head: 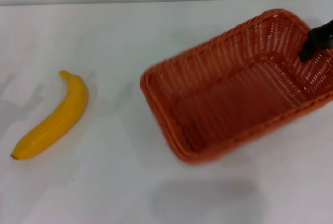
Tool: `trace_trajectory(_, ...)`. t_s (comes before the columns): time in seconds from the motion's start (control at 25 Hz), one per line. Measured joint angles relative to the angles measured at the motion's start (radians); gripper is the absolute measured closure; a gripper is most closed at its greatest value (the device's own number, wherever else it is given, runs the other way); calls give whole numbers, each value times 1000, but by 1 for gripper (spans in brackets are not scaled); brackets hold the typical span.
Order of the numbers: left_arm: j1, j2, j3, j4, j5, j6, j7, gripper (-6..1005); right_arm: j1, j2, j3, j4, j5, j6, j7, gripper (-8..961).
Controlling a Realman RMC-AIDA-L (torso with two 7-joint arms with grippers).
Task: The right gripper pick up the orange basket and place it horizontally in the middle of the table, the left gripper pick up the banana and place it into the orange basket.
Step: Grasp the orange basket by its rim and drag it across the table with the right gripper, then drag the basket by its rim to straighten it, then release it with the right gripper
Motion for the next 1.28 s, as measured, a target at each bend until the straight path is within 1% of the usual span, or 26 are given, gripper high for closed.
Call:
trace_trajectory(0.08,-5,3,-4,-1,6,1,-3,167,-22,-6,47,-1,24,4,15,808)
trace_trajectory(0.28,-16,5,-5,-14,10,2,-7,169,-107,-16,72,8,140,-8,67,826)
trace_trajectory(0.36,-19,6,-6,-15,12,2,-9,170,-136,-13,69,7,169,-17,74,825)
trace_trajectory(0.48,-23,12,-7,-16,13,2,-17,171,-160,-6,65,2,187,-24,64,823)
trace_trajectory(0.68,-36,15,-3,-16,13,4,-19,174,-170,-4,55,2,214,-30,27,821)
trace_trajectory(1.0,-34,14,-4,-16,14,0,-30,177,-172,16,45,0,210,-40,21,816)
trace_trajectory(1.28,-30,12,-6,-16,14,0,-30,180,-184,22,56,1,218,-55,20,813)
